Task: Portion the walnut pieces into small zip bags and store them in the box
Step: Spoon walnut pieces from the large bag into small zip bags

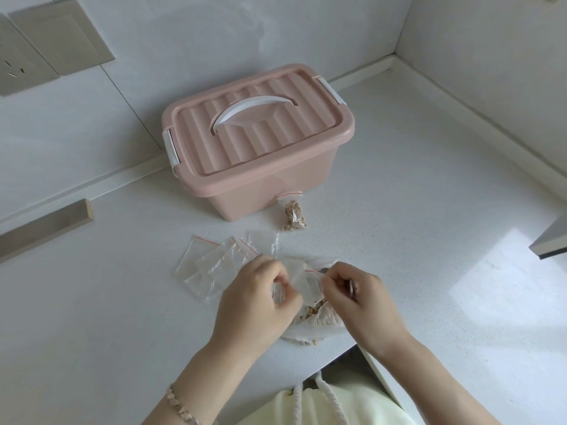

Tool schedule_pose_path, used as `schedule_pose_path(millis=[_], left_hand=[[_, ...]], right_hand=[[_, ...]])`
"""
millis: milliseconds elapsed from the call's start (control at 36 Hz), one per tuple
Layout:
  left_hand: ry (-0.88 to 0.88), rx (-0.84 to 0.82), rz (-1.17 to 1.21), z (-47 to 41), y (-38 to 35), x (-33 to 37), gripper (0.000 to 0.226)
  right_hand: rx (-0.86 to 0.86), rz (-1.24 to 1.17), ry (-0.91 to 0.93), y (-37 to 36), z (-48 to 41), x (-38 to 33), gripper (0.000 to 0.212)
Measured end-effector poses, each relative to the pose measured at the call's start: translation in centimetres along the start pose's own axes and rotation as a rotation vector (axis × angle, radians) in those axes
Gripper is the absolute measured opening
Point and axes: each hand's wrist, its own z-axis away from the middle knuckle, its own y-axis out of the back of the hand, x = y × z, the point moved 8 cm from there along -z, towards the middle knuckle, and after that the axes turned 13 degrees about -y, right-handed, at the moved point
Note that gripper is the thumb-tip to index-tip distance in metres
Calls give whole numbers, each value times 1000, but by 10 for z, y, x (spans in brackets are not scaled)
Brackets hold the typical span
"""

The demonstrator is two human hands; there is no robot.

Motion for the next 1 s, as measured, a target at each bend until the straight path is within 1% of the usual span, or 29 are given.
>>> schedule_pose_path(millis=[28,56,83,139,194,250,306,361,472,528,611,722,806,889,944,1000], left_hand=[[0,-6,117,0,-3,-1,14],[2,-28,252,1,-8,-1,29],[17,-70,384,3,-12,-1,42],[18,-153,581,5,-20,4,60],[-30,-177,651,6,-24,9,73],[-51,-173,589,6,-27,8,83],[-102,-132,474,5,-28,8,83],[-128,-64,413,4,-27,7,77],[-137,-17,438,3,-21,10,70],[-158,-9,443,3,-17,11,62],[-187,43,428,1,-11,13,61],[-172,88,442,3,-7,12,52],[-77,122,500,8,-8,1,47],[60,161,524,15,-11,-21,49],[145,133,514,20,-17,-37,53],[220,75,475,28,-25,-52,55]], right_hand=[[-19,-23,-2,0,0,-1,27],[-40,-41,-4,-1,0,-2,27],[-62,-58,-6,-1,1,-3,29],[-107,-104,-14,-2,1,-4,35],[-146,-158,-31,-4,2,-4,34],[-167,-203,-49,-5,3,-4,31],[-172,-227,-57,-6,3,-3,31],[-171,-226,-58,-6,3,-3,34],[-177,-194,-49,-6,2,-2,35],[-174,-164,-43,-5,3,-1,33],[-170,-118,-30,-4,4,-2,32],[-176,-84,-19,-4,3,0,27],[-176,-83,-14,-4,3,2,24],[-102,-136,-18,8,1,8,35],[-25,-156,-6,21,1,14,37],[18,-113,-24,29,0,26,41]])
